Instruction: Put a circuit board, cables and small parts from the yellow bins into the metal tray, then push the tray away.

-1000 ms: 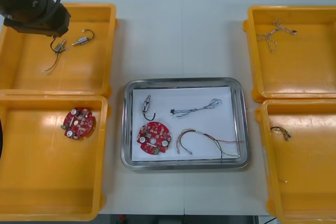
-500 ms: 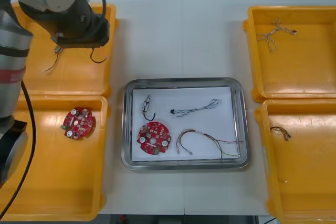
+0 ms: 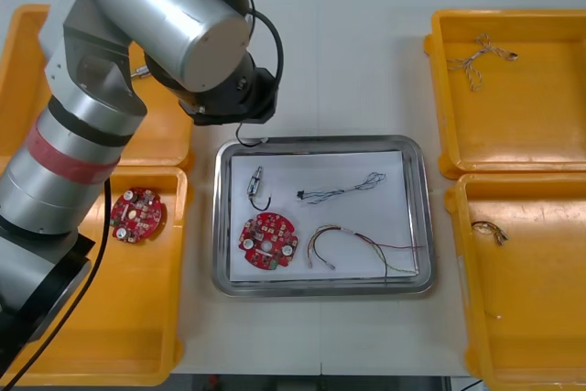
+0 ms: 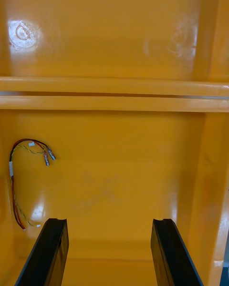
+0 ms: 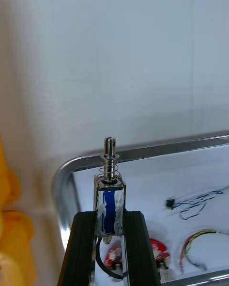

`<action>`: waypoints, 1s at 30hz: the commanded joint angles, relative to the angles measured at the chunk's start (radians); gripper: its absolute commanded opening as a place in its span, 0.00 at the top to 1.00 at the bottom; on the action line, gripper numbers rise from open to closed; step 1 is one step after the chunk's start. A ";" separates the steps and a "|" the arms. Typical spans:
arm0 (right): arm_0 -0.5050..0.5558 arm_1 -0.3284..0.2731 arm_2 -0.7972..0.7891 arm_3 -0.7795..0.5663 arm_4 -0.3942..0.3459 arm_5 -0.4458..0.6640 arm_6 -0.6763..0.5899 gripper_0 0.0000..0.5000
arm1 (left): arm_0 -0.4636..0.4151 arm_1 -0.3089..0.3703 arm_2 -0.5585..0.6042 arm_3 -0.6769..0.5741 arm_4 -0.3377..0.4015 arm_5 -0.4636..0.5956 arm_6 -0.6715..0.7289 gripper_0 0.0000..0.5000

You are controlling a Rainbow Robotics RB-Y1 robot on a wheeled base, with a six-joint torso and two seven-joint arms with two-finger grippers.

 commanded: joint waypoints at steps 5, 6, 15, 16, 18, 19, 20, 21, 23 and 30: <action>0.009 -0.031 -0.006 -0.001 0.010 -0.007 -0.027 0.00 | 0.067 -0.021 -0.155 -0.039 -0.008 -0.100 0.116 1.00; 0.009 -0.031 -0.006 -0.001 0.010 -0.007 -0.027 0.00 | 0.073 -0.020 -0.172 -0.039 -0.007 -0.100 0.119 1.00; 0.009 -0.031 -0.007 -0.001 0.011 -0.006 -0.030 0.00 | 0.114 -0.003 -0.249 -0.037 -0.005 -0.124 0.142 1.00; 0.009 -0.031 -0.007 -0.001 0.011 -0.006 -0.030 0.00 | 0.114 -0.003 -0.249 -0.037 -0.005 -0.124 0.142 1.00; 0.009 -0.031 -0.009 -0.001 0.013 -0.006 -0.030 0.00 | 0.125 0.006 -0.255 -0.037 0.001 -0.139 0.145 1.00; 0.009 -0.031 -0.007 -0.001 0.013 -0.007 -0.030 0.00 | 0.128 0.010 -0.255 -0.037 0.006 -0.144 0.147 1.00; 0.009 -0.031 -0.007 -0.003 0.013 -0.007 -0.030 0.00 | 0.131 0.013 -0.256 -0.036 0.007 -0.149 0.147 1.00; 0.009 -0.031 -0.007 -0.001 0.013 -0.007 -0.030 0.00 | 0.133 0.014 -0.256 -0.031 0.007 -0.155 0.147 1.00; 0.009 -0.031 -0.007 -0.001 0.011 -0.006 -0.028 0.00 | 0.134 0.016 -0.261 -0.017 0.007 -0.170 0.147 1.00; 0.009 -0.031 -0.007 -0.003 0.011 -0.006 -0.030 0.00 | 0.134 0.020 -0.283 0.070 -0.011 -0.261 0.145 1.00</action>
